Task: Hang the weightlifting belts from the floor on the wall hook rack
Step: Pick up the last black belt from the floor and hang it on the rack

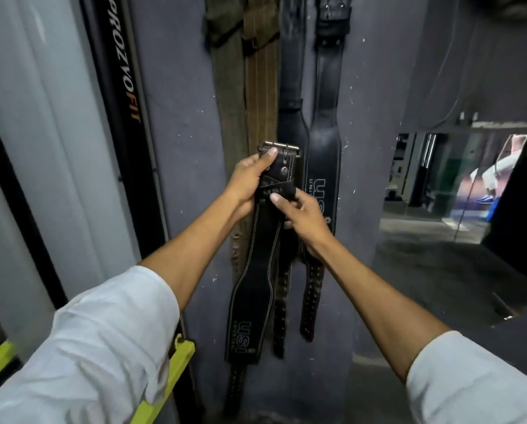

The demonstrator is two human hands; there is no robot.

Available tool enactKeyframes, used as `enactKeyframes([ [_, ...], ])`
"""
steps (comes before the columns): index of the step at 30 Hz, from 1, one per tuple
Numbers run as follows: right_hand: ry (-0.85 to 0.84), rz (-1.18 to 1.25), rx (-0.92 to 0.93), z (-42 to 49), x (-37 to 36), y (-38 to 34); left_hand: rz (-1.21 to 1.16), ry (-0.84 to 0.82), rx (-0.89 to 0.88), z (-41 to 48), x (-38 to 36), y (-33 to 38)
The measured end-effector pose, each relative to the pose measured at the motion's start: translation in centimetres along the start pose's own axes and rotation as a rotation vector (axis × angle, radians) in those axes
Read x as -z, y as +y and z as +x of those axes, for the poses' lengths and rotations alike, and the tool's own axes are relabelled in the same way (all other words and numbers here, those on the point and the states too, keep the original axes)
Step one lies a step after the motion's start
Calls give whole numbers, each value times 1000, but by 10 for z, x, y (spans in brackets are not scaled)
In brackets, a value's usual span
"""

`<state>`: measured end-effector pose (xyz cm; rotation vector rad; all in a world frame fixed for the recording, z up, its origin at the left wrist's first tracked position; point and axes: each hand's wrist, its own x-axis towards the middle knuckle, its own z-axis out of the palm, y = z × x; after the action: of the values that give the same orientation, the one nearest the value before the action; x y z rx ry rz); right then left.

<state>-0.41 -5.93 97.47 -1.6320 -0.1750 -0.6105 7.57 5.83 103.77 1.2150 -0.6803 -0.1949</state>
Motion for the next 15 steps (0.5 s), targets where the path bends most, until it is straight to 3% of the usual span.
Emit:
enactKeyframes([
  [7,98,135,149,83,-23,-57,60,69,-156,2,11,41],
  [11,106,137,224,140,-33,-91,245,70,-127,-28,33,10],
  [15,92,131,276,161,-50,-137,188,139,-86,-58,48,-20],
])
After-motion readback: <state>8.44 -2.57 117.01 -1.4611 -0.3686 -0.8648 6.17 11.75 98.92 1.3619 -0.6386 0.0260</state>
